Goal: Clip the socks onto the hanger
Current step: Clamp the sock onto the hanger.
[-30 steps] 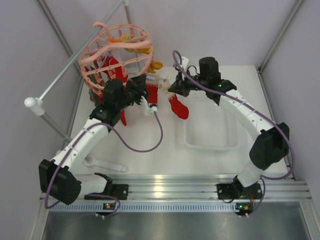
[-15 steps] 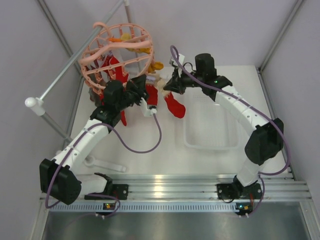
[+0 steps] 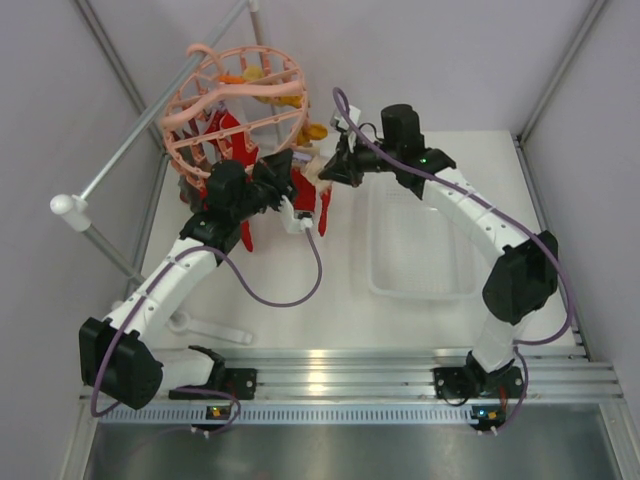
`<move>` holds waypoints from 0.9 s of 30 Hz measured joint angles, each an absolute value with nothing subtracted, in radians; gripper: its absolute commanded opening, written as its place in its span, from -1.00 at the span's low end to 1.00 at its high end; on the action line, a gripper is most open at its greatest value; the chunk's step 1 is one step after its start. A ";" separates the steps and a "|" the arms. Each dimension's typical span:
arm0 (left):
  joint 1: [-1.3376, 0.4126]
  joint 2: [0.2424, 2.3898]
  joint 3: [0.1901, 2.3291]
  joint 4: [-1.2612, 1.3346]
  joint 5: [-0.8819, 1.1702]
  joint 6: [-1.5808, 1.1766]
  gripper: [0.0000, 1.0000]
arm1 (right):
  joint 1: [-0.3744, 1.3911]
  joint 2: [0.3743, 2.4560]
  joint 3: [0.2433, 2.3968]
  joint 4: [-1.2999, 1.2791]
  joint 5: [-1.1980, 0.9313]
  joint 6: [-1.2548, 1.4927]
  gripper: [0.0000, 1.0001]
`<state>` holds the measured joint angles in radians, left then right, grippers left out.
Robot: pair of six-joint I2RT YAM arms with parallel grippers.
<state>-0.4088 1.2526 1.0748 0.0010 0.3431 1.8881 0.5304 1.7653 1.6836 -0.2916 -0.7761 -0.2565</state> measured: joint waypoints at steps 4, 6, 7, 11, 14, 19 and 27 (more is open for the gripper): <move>-0.408 1.253 1.075 0.001 0.347 1.888 -1.00 | 0.533 1.771 1.687 -0.284 -0.777 -0.244 -1.00; -0.408 1.253 1.075 0.001 0.348 1.888 -1.00 | 0.534 1.774 1.691 -0.279 -0.777 -0.239 -1.00; -0.407 1.253 1.075 0.001 0.348 1.888 -1.00 | 0.534 1.774 1.691 -0.276 -0.777 -0.238 -1.00; -0.407 1.253 1.075 0.001 0.348 1.888 -1.00 | 0.534 1.776 1.691 -0.273 -0.778 -0.229 -1.00; -0.407 1.253 1.075 0.001 0.350 1.888 -1.00 | 0.534 1.782 1.701 -0.269 -0.780 -0.220 -1.00; -0.407 1.253 1.075 0.001 0.352 1.888 -1.00 | 0.535 1.807 1.749 -0.257 -0.780 -0.212 -1.00; -0.407 1.253 1.075 0.001 0.351 1.889 -0.66 | 0.535 1.829 1.771 -0.243 -0.780 -0.200 -1.00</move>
<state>-0.4072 1.2530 1.0748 0.0013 0.3511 1.8889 0.5350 1.8290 1.7710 -0.2432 -0.7799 -0.2001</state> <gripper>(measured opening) 0.101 0.014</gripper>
